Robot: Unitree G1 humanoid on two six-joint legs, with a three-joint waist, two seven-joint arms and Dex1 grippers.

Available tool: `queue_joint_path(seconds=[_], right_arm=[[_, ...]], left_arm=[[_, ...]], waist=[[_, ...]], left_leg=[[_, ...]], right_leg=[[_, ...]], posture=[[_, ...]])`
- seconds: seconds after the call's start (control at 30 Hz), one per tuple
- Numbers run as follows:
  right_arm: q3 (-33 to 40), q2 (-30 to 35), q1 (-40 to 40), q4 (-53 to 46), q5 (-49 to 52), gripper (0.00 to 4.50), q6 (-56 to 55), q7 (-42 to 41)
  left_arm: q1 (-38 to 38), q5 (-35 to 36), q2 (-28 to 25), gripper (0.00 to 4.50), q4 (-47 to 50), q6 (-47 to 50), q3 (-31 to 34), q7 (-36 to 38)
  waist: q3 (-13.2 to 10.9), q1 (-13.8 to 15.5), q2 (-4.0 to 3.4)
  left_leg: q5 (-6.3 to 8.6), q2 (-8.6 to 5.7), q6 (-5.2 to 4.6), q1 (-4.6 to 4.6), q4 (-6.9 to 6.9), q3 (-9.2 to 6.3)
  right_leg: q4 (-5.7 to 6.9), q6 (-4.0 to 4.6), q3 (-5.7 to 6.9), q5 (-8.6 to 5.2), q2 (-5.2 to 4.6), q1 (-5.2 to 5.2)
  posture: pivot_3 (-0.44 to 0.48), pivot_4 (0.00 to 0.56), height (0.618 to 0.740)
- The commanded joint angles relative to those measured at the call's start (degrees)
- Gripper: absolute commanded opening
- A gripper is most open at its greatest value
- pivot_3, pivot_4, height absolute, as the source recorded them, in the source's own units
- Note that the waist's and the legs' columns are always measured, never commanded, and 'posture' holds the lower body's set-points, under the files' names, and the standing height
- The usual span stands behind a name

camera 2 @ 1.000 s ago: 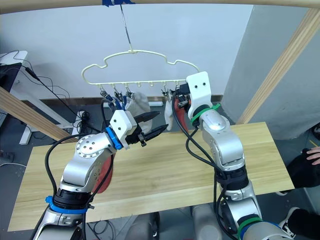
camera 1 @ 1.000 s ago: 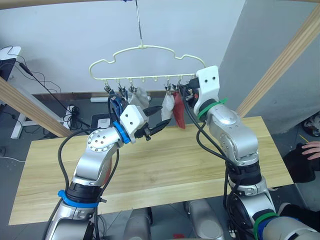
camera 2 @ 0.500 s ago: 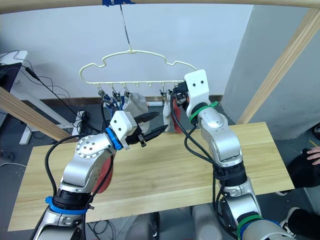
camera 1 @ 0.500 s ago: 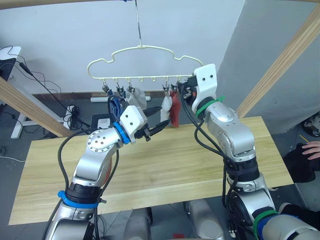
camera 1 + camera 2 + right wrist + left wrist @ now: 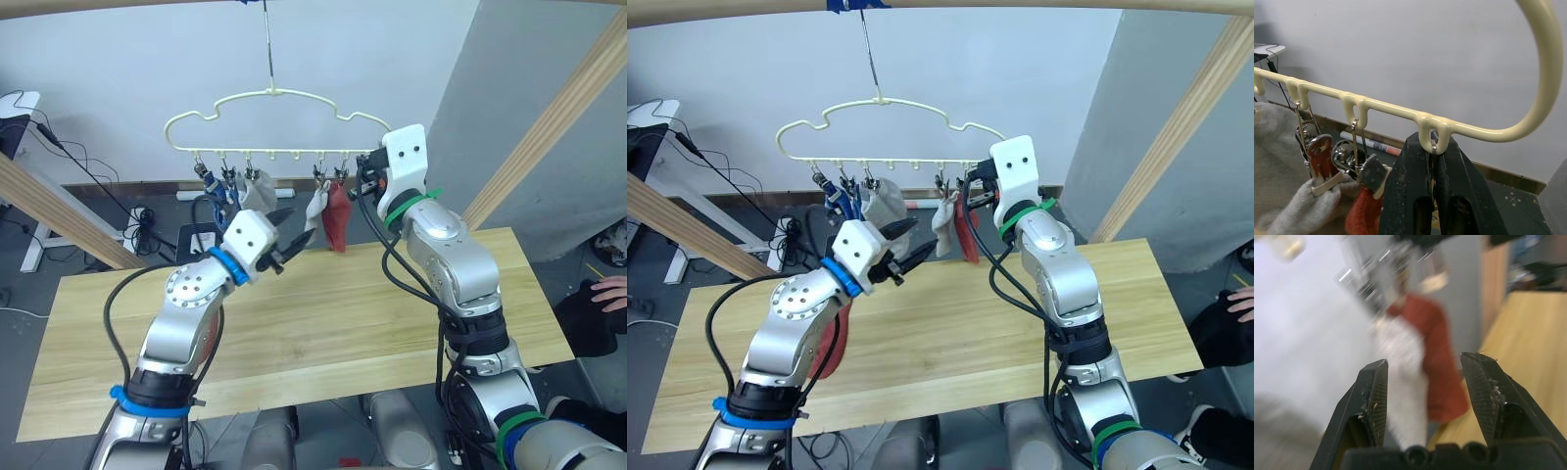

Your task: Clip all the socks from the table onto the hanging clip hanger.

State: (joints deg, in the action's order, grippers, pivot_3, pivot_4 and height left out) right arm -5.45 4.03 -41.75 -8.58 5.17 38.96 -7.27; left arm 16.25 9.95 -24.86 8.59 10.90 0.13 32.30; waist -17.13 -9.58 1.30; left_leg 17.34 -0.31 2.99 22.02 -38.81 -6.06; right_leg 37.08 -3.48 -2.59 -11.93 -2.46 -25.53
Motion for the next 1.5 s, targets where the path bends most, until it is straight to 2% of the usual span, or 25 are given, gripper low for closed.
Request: queue_joint_path(seconds=[0.03,0.13,0.17,0.33,0.47,0.7,1.0,1.03,1.23,1.33,1.5], right_arm=[[0.93,0.25,-0.43,-1.73,-0.34,0.00,-1.08,0.28],[0.98,0.41,-0.40,-1.83,-0.21,0.00,-0.92,0.08],[1.00,0.48,-0.41,-1.85,-0.16,0.00,-0.87,-0.01],[0.90,0.57,-0.75,-1.53,0.04,0.00,-0.82,-0.41],[0.74,0.56,-0.89,-1.47,0.14,0.00,-0.71,-0.60],[0.69,0.67,-0.92,-1.59,0.24,0.00,-0.33,-0.99],[0.67,0.49,-0.82,-1.84,0.40,0.00,0.01,-1.01],[0.69,0.47,-0.81,-1.84,0.44,0.00,0.00,-0.99],[0.74,0.44,-0.85,-1.70,0.59,0.00,-0.15,-0.97],[0.77,0.46,-0.95,-1.52,0.61,0.00,-0.31,-1.00],[0.80,0.41,-1.07,-1.35,0.59,0.00,-0.43,-0.95]], left_arm=[[-4.85,0.64,0.99,3.38,-0.36,2.70,6.80,-6.43],[-7.68,1.40,1.97,4.29,-4.01,4.32,11.89,-10.81],[-8.29,1.63,2.14,4.48,-5.45,4.72,13.32,-11.86],[-8.30,5.10,3.71,4.48,-12.95,10.52,18.75,-15.31],[-7.08,6.77,4.43,4.48,-17.74,11.93,20.31,-15.96],[-3.32,5.60,4.96,4.48,-26.17,11.51,20.24,-19.76],[-3.31,2.12,4.66,4.48,-28.22,11.41,17.06,-21.90],[-3.42,2.09,4.65,4.09,-28.25,11.35,16.91,-21.69],[-4.14,2.22,4.71,2.61,-27.79,11.73,16.89,-21.53],[-4.89,1.86,4.56,2.00,-27.17,11.79,16.72,-21.73],[-6.10,0.00,3.71,1.33,-26.53,10.28,14.99,-21.13]], waist=[[0.00,0.01,0.00],[0.00,0.13,0.00],[0.00,0.18,0.00],[0.00,0.24,0.00],[0.00,0.23,0.01],[0.01,0.20,0.01],[0.01,0.20,0.01],[0.01,0.19,0.01],[0.01,0.18,0.01],[0.01,0.18,0.00],[0.01,0.18,0.00]], left_leg=[[0.00,0.01,0.00,0.00,0.00,0.00],[0.00,0.00,0.00,0.00,0.00,-0.01],[0.00,0.00,0.00,0.01,-0.01,-0.01],[0.00,-0.02,0.00,0.01,-0.01,-0.02],[0.00,-0.03,0.00,0.01,-0.01,-0.01],[0.00,-0.02,0.00,-0.01,-0.01,-0.02],[0.00,-0.04,0.01,-0.04,-0.01,0.00],[0.00,-0.04,0.01,-0.06,-0.01,0.00],[0.00,-0.04,0.01,-0.07,-0.01,0.00],[0.00,-0.05,0.01,-0.07,-0.01,0.01],[0.00,-0.05,0.01,-0.08,-0.01,0.02]], right_leg=[[0.00,0.00,0.00,0.00,0.00,-0.01],[0.00,0.00,0.01,0.00,-0.01,-0.01],[0.01,0.00,0.02,0.00,-0.01,-0.01],[0.00,0.00,0.04,0.00,-0.02,-0.01],[0.00,0.00,0.05,0.00,-0.03,-0.01],[0.04,0.00,0.06,0.00,-0.04,-0.01],[0.05,0.01,0.05,0.01,-0.08,0.00],[0.06,0.01,0.05,0.01,-0.08,0.00],[0.09,0.01,0.05,0.01,-0.08,0.01],[0.08,0.01,0.05,0.01,-0.10,0.01],[0.08,0.01,0.05,0.01,-0.10,0.01]], posture=[[-0.212,0.285,0.740],[-0.210,0.286,0.740],[-0.211,0.287,0.740],[-0.208,0.289,0.740],[-0.211,0.292,0.740],[-0.216,0.294,0.740],[-0.220,0.295,0.740],[-0.220,0.295,0.740],[-0.219,0.292,0.740],[-0.218,0.292,0.740],[-0.219,0.292,0.740]])
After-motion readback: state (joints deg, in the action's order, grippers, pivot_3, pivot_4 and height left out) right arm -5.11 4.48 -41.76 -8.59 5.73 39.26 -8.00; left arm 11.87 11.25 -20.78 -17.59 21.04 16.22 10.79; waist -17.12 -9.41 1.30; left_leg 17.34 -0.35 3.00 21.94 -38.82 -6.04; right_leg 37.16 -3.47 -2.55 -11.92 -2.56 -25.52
